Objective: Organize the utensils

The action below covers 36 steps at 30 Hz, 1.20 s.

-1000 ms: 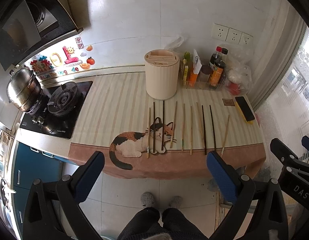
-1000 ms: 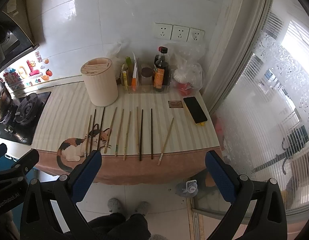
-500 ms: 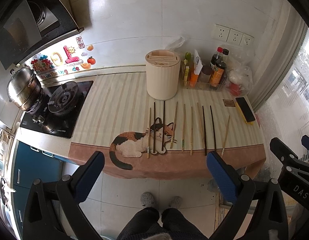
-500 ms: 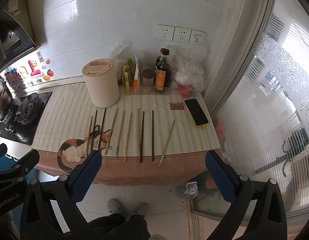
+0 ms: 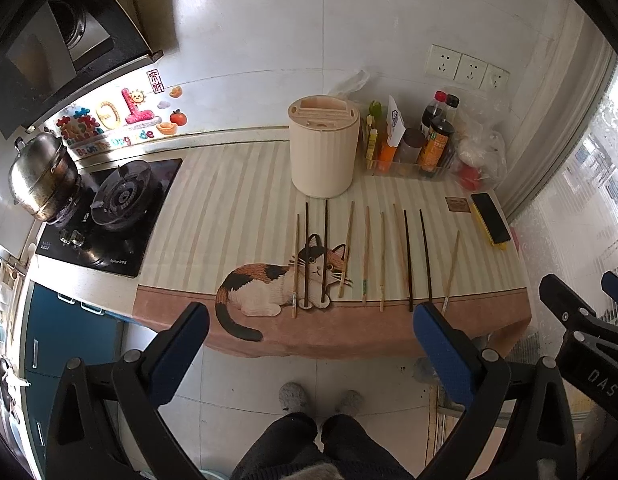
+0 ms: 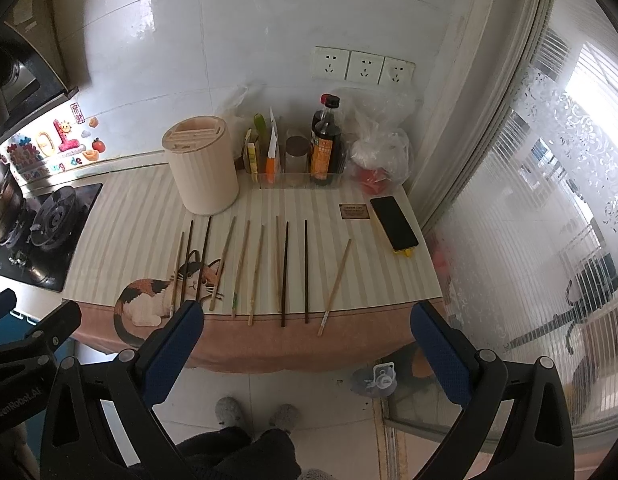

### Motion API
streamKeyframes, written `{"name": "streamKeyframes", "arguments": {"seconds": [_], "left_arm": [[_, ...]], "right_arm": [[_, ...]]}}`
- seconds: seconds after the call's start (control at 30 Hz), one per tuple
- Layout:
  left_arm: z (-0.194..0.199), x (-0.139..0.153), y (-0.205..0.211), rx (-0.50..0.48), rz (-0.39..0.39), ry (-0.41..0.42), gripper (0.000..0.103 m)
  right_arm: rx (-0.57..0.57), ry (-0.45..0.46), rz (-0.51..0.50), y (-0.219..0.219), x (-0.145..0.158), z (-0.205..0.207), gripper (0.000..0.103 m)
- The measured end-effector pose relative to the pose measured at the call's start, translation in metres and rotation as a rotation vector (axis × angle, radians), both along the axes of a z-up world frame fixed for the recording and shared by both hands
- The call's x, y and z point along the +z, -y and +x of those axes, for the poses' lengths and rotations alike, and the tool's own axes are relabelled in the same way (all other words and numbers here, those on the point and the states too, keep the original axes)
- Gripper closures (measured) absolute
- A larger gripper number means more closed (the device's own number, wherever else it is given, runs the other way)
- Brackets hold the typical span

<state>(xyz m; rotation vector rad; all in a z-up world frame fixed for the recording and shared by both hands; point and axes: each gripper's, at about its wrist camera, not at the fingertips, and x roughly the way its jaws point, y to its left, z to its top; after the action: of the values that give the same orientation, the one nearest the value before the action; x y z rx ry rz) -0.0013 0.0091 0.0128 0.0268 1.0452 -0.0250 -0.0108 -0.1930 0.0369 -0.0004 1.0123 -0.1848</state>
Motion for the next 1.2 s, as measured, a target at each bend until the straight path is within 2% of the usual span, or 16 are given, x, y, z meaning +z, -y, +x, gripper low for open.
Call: {"name": "streamKeyframes", "arguments": {"seconds": [0.2,0.37,0.43,0.47,0.53,0.67,0.7,0.73,0.77,0.83,0.93,0.97,1.13,1.2], "left_arm": [[0.038,-0.017,-0.012,0.009,0.032,0.116,0.000],[0.084,-0.052,-0.036,-0.012,0.082,0.147,0.000],[0.106,-0.075,-0.043,-0.026,0.116,0.128,0.000],[0.117,-0.089,-0.048,-0.027,0.128,0.105,0.000],[0.139,-0.115,-0.057,-0.028,0.116,0.032,0.000],[0.182,-0.180,-0.067,-0.030,0.012,-0.195,0.002],[0.189,-0.193,-0.069,-0.025,-0.006,-0.231,0.006],[0.196,-0.208,-0.069,-0.021,-0.022,-0.266,0.009],[0.204,-0.224,-0.068,-0.023,-0.044,-0.302,0.013],[0.216,-0.247,-0.064,-0.017,-0.062,-0.347,0.027],[0.236,-0.276,-0.055,-0.005,-0.074,-0.408,0.040],[0.241,-0.284,-0.050,-0.004,-0.079,-0.422,0.040],[0.256,-0.319,-0.028,-0.004,-0.036,-0.479,0.060],[0.259,-0.328,-0.026,0.013,-0.030,-0.491,0.061]], "right_arm": [[-0.062,0.055,0.095,0.010,-0.015,0.015,0.000],[-0.116,0.022,0.132,0.010,-0.057,0.046,0.001],[-0.129,-0.014,0.158,0.007,-0.081,0.062,0.011],[-0.127,-0.033,0.175,0.005,-0.092,0.069,0.021],[-0.117,-0.062,0.209,0.001,-0.115,0.085,0.033],[-0.096,-0.136,0.235,-0.004,-0.162,0.120,0.050],[-0.088,-0.150,0.255,-0.005,-0.172,0.128,0.058],[-0.082,-0.161,0.269,-0.004,-0.181,0.135,0.061],[-0.076,-0.180,0.277,-0.003,-0.193,0.144,0.061],[-0.058,-0.226,0.284,-0.004,-0.218,0.164,0.062],[-0.026,-0.306,0.306,-0.001,-0.256,0.197,0.062],[-0.023,-0.323,0.314,0.001,-0.264,0.205,0.062],[-0.013,-0.427,0.373,0.011,-0.317,0.247,0.062],[-0.011,-0.457,0.385,0.013,-0.333,0.257,0.062]]}}
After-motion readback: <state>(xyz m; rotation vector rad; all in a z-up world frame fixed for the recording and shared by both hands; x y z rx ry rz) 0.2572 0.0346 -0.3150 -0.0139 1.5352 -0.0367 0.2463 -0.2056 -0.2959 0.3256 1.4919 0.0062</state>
